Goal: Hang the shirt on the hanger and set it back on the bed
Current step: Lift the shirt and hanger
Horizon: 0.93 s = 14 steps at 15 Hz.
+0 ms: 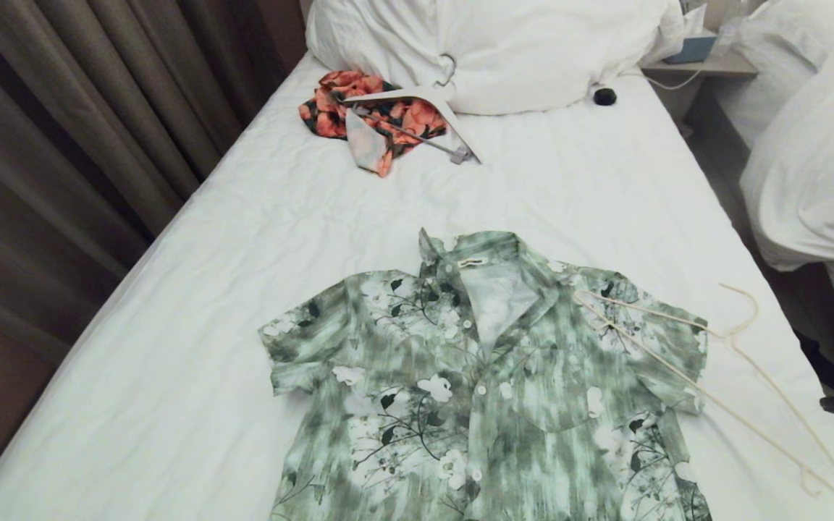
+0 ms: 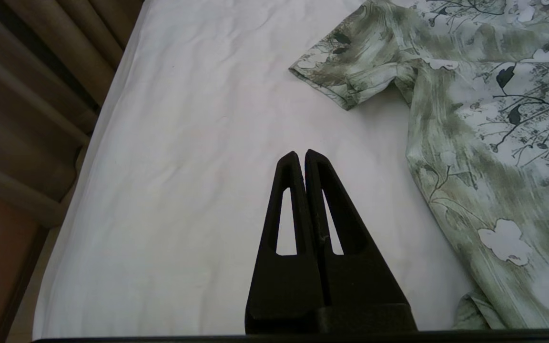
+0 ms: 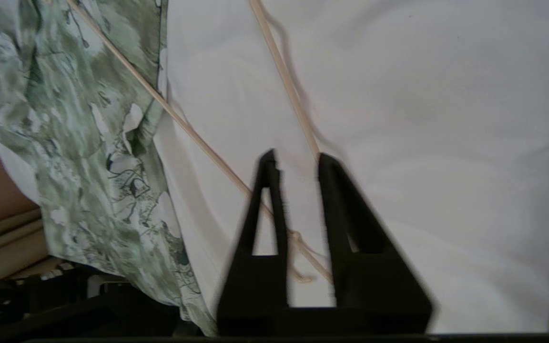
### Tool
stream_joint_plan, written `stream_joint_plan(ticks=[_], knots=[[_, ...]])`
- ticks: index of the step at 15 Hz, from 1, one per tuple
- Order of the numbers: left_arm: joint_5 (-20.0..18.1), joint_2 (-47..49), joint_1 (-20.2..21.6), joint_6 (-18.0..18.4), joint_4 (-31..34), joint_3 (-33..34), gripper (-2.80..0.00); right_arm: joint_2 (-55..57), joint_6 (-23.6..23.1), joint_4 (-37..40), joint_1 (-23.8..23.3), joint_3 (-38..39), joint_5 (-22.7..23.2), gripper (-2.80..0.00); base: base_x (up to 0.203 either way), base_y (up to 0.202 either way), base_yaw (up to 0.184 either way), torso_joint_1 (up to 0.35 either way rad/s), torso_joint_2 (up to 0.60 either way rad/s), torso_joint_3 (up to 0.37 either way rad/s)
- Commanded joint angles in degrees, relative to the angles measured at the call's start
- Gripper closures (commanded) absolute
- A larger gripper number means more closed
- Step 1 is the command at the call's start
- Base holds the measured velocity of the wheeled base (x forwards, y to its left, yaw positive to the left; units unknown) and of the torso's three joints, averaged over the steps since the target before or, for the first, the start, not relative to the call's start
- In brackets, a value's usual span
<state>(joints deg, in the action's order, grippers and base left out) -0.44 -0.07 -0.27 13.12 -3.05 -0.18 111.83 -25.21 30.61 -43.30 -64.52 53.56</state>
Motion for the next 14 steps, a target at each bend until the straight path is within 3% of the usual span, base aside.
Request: stream_joint_plan(ticks=[1, 4, 9, 12, 14], knots=[[0.0, 0.07, 0.0, 0.07, -0.03, 0.01, 0.0, 0.65, -0.01, 0.16, -0.38, -0.07, 0.95, -2.8, 0.0, 0.0, 0.0, 0.0, 0.0, 0.0], [0.0, 0.07, 0.0, 0.07, -0.03, 0.01, 0.0, 2.03, 1.7, -0.02, -0.36, 0.29, 7.2, -2.8, 0.0, 0.0, 0.0, 0.0, 0.0, 0.0], [0.0, 0.07, 0.0, 0.07, -0.03, 0.01, 0.0, 6.32, 2.07, -3.88, -0.13, 0.27, 8.05, -2.8, 0.0, 0.0, 0.0, 0.0, 0.0, 0.0], [0.0, 0.07, 0.0, 0.07, -0.03, 0.01, 0.0, 6.3, 4.08, -3.9, -0.27, 0.53, 15.26, -2.8, 0.0, 0.0, 0.0, 0.0, 0.0, 0.0], [0.0, 0.07, 0.0, 0.07, -0.03, 0.01, 0.0, 6.5, 4.2, -3.98, 0.44, 0.28, 15.94, -2.8, 0.0, 0.0, 0.0, 0.0, 0.0, 0.0]])
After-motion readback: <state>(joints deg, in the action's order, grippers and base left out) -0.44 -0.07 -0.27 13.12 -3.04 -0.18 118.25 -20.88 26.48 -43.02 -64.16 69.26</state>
